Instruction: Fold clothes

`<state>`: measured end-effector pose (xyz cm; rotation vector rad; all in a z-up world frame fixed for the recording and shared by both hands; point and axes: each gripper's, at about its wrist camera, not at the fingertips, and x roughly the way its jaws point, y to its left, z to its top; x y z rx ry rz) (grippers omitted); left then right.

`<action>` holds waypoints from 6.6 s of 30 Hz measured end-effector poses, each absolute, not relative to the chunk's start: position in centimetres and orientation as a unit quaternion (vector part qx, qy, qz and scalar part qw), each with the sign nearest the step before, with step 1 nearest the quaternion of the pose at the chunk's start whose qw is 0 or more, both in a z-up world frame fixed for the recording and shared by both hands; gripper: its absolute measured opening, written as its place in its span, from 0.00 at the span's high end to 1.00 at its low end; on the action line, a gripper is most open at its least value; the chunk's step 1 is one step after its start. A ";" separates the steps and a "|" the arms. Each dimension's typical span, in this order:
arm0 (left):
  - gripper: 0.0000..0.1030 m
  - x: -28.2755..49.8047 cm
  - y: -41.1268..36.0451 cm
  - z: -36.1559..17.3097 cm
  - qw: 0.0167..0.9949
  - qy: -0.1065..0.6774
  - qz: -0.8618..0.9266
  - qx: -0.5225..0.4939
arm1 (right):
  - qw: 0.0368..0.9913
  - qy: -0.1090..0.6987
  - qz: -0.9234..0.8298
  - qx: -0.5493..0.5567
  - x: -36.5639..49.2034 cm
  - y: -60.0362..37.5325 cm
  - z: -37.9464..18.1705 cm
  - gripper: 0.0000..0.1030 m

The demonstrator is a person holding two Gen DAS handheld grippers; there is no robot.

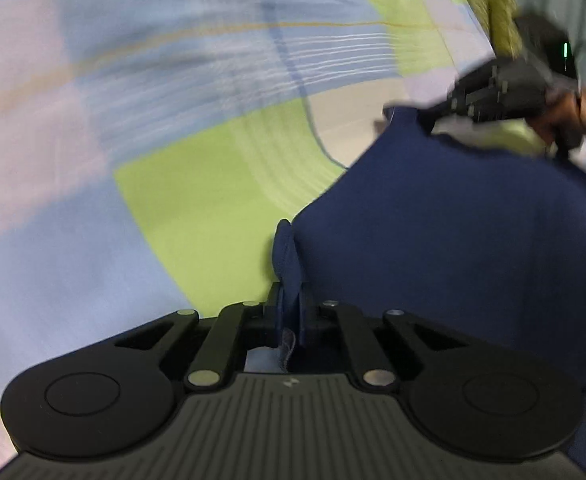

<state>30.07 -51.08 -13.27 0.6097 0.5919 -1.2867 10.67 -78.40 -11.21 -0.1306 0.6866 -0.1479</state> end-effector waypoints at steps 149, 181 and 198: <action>0.93 6.7 -41.3 -11.8 0.605 0.057 -0.580 0.543 | 0.865 0.328 -0.097 -0.367 -9.1 -66.0 -6.2 0.99; 0.59 -0.6 -32.4 -15.3 0.634 0.083 -0.546 0.541 | 0.856 0.410 -0.078 -0.303 -20.3 -59.0 -13.1 0.78; 0.53 -9.0 -22.8 -20.4 0.634 0.067 -0.554 0.535 | 0.823 0.461 -0.168 -0.285 -35.5 -55.6 -17.0 0.43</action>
